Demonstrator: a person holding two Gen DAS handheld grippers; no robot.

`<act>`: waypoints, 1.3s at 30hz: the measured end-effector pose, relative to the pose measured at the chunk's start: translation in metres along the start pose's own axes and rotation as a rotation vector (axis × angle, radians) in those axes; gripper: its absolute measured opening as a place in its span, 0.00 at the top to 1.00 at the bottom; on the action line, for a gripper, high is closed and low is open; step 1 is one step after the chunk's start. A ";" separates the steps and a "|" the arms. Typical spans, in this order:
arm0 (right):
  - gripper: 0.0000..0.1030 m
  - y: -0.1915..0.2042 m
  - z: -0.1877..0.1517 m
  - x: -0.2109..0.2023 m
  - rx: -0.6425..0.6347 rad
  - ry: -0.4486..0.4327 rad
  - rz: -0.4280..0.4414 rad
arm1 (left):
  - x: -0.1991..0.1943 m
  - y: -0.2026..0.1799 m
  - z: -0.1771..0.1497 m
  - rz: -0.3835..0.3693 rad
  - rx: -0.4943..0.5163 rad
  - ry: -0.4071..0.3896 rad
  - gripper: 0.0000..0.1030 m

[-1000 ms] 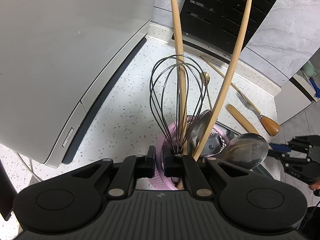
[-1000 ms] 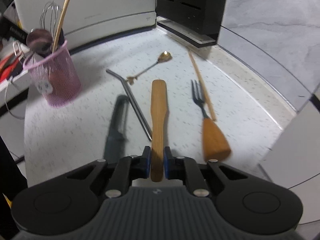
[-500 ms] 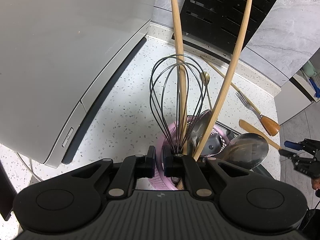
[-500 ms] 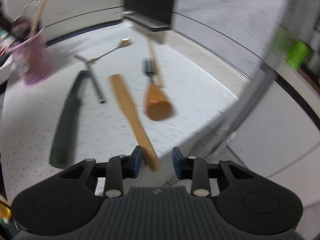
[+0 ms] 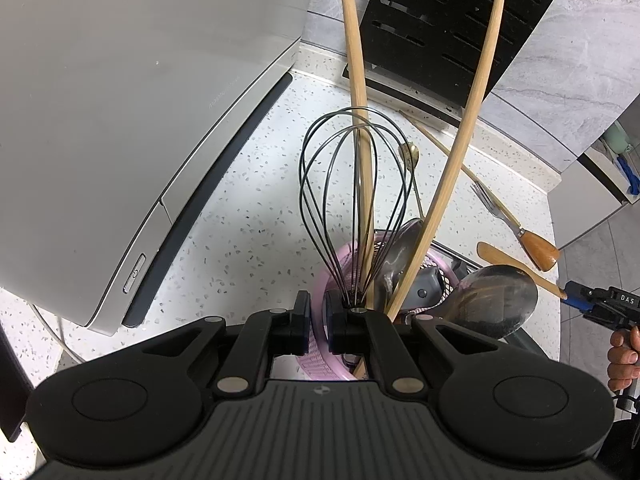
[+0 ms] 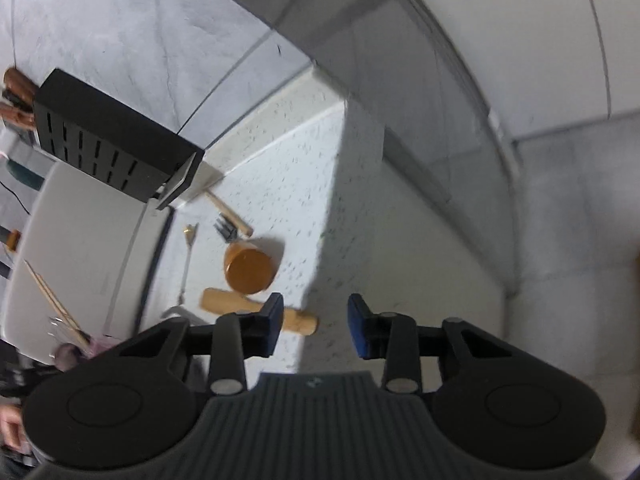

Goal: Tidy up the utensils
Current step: 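Carry the wooden spatula toward the pink cup with the right gripper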

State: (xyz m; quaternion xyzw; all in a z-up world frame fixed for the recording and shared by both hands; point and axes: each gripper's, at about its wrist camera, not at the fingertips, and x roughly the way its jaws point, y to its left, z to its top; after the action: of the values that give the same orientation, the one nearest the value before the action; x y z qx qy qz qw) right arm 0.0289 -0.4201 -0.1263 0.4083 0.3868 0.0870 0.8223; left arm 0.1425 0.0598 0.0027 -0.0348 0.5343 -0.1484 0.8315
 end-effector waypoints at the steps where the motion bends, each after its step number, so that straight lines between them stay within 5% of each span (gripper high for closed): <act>1: 0.66 0.000 -0.002 0.004 0.011 0.009 0.014 | 0.000 0.000 0.000 0.001 0.001 0.000 0.92; 7: 0.85 0.004 -0.001 0.013 0.011 0.019 0.019 | 0.000 0.000 0.000 0.001 0.001 0.000 0.92; 21: 0.96 0.020 0.005 -0.018 -0.027 -0.032 0.104 | 0.002 -0.002 0.000 0.005 0.005 0.004 0.91; 29: 1.00 0.068 0.009 -0.029 -0.192 -0.054 0.124 | 0.003 -0.002 0.000 0.010 0.002 0.008 0.92; 39: 1.00 0.146 0.015 -0.030 -0.500 -0.054 -0.005 | 0.004 -0.001 0.000 0.010 0.004 0.009 0.91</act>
State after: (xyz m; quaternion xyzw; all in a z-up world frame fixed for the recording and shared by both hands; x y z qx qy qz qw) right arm 0.0439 -0.3476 0.0036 0.1935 0.3320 0.1670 0.9080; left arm 0.1437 0.0575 0.0000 -0.0301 0.5380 -0.1455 0.8298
